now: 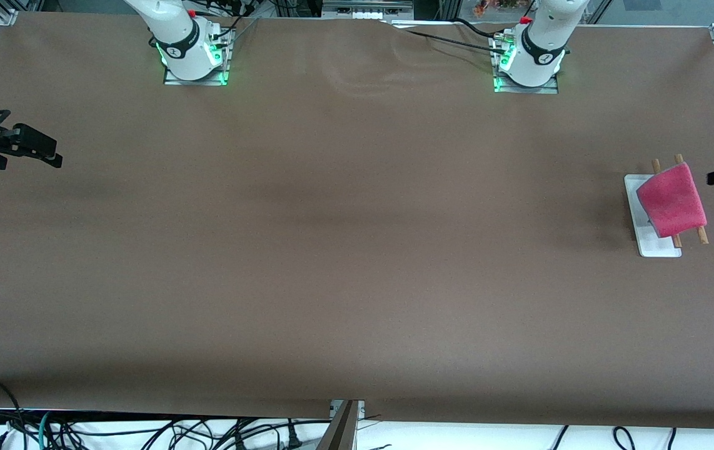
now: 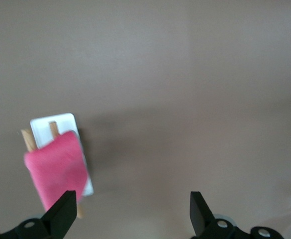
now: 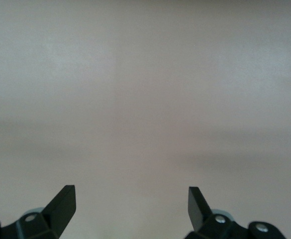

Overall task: Pass towel and hang on rack
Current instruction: 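Open the left gripper and release the towel on the rack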

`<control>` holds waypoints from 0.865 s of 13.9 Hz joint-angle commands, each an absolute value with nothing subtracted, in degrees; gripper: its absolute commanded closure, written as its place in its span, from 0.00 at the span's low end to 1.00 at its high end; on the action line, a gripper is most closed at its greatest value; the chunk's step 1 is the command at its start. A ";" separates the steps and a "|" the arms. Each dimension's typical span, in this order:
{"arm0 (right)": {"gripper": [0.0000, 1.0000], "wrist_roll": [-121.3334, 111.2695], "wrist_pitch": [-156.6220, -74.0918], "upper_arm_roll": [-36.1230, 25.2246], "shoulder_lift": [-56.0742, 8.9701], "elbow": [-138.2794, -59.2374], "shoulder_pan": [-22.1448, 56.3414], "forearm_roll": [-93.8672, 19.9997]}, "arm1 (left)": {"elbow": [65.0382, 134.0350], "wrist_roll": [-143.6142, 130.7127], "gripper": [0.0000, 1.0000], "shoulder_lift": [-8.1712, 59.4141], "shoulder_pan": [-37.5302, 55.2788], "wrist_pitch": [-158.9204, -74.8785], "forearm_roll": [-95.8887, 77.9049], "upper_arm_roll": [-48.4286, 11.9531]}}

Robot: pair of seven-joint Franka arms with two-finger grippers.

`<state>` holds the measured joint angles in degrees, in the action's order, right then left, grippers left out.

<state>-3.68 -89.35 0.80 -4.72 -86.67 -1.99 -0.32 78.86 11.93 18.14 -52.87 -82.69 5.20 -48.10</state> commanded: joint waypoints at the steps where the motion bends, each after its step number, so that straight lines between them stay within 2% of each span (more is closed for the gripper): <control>1: 0.00 -4.57 -89.30 1.23 -4.92 -85.87 -2.29 0.09 | 86.82 3.19 0.00 10.38 -53.79 -86.30 4.66 -51.23; 4: 0.00 -4.57 -89.30 1.23 -4.92 -85.87 -2.29 0.17 | 90.34 2.29 0.00 8.18 -53.79 -88.50 4.22 -52.55; 9: 0.00 -4.75 -89.30 1.14 -4.92 -85.87 -2.37 0.18 | 90.61 1.94 0.00 7.04 -53.97 -88.86 1.24 -56.60; 10: 0.00 -4.75 -89.38 1.14 -4.92 -85.87 -2.37 0.18 | 92.27 1.67 0.00 4.68 -53.01 -90.60 0.10 -56.25; 11: 0.00 -4.75 -89.38 1.14 -4.92 -85.87 -2.37 0.18 | 94.55 0.02 0.00 4.05 -48.04 -92.01 0.00 -53.99; 12: 0.00 -4.75 -89.30 1.14 -4.92 -85.87 -2.37 0.18 | 94.92 -0.96 0.00 3.69 -42.77 -91.93 -0.26 -47.96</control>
<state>-3.70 -89.37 0.80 -4.74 -86.62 -1.99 -0.32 90.69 0.75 8.00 -49.71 -89.69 1.25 -54.98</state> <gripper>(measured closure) 0.000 0.000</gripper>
